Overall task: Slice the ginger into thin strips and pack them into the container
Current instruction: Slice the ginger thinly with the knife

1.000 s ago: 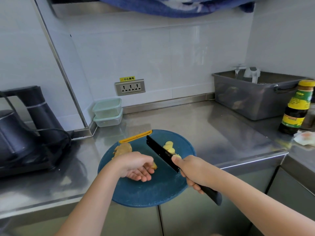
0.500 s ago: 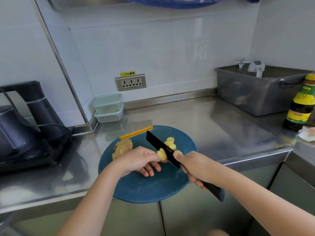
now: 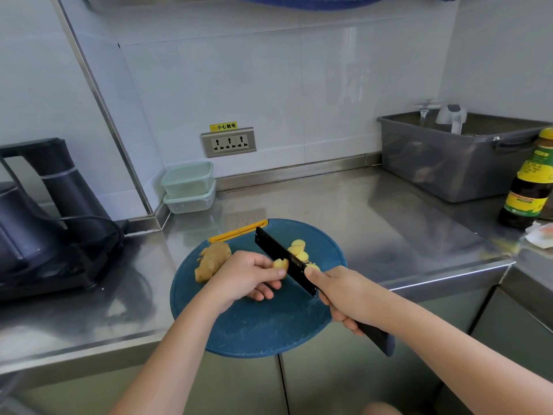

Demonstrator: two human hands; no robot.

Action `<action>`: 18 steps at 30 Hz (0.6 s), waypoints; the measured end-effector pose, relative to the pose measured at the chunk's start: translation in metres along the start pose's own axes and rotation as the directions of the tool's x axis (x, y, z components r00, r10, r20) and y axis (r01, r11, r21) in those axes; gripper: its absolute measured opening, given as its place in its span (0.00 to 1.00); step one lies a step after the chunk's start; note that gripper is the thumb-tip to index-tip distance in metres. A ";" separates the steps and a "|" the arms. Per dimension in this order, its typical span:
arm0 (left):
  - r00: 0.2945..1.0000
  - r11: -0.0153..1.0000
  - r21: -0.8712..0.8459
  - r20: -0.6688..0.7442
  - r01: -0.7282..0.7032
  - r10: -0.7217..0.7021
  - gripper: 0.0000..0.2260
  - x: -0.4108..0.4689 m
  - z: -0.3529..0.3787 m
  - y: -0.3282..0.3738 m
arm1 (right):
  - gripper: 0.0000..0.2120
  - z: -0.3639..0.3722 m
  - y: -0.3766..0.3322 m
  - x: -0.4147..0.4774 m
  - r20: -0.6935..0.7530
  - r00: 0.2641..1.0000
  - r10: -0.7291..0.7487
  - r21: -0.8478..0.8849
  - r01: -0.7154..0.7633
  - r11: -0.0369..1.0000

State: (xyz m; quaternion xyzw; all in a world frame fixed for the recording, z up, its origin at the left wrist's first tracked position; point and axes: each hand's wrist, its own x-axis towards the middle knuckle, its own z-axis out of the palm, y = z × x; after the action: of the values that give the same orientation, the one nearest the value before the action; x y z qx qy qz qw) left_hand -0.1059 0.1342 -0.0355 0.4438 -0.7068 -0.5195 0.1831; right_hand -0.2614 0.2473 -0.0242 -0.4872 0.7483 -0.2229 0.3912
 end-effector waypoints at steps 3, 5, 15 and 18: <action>0.998 0.994 0.105 -0.064 -0.012 0.019 0.04 0.002 -0.001 -0.002 | 0.24 -0.001 -0.002 0.001 0.009 0.999 0.032 0.011 -0.032 0.999; 0.993 0.968 0.249 -0.108 -0.019 0.047 0.06 0.004 -0.003 -0.004 | 0.24 -0.002 -0.003 0.001 0.019 0.999 0.043 0.036 -0.044 0.998; 1.000 0.965 0.260 -0.008 -0.007 0.010 0.04 0.000 -0.011 0.002 | 0.25 -0.004 -0.002 0.002 0.033 0.997 0.065 0.081 -0.067 0.994; 0.999 0.976 0.215 0.032 0.017 -0.025 0.05 -0.002 -0.013 0.002 | 0.25 -0.005 -0.003 0.001 0.038 0.997 0.069 0.090 -0.072 0.993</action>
State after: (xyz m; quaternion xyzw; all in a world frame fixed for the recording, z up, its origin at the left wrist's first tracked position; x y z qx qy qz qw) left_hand -0.0963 0.1287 -0.0281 0.4595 -0.7571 -0.4496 0.1163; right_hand -0.2636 0.2444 -0.0196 -0.4460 0.7471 -0.2344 0.4337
